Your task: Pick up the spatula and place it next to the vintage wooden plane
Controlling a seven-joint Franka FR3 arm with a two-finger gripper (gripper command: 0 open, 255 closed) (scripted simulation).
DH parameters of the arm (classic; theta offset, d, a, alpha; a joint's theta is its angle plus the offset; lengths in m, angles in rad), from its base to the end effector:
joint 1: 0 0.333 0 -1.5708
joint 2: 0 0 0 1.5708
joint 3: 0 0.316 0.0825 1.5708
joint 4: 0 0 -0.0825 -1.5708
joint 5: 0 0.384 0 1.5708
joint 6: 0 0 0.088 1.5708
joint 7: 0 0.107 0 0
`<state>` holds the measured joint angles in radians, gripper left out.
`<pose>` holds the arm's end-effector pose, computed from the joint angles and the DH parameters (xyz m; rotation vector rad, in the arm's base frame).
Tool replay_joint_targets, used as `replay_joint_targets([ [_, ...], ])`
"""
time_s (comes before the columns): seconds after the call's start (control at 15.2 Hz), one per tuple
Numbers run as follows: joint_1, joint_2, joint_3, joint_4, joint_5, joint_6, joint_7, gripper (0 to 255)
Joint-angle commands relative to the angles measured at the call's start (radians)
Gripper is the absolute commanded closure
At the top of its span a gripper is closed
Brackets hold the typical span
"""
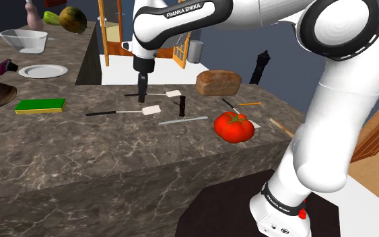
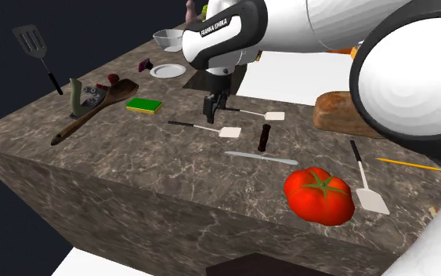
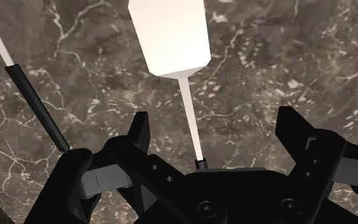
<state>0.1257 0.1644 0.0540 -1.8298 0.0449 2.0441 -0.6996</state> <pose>0.6003 0.1101 0.4464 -2.8234 -1.2930 -0.0948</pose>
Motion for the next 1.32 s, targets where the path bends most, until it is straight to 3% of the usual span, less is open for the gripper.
replay_joint_targets([
  [0.0,0.010,0.074,0.012,0.075,-0.008,-0.003,-0.035,0],
  [0.26,0.029,0.200,0.032,0.211,-0.027,-0.015,-0.089,0],
  [0.73,0.032,0.238,0.031,0.163,-0.029,0.071,-0.087,0],
  [1.25,0.032,0.238,0.031,0.163,-0.029,0.071,-0.087,0],
])
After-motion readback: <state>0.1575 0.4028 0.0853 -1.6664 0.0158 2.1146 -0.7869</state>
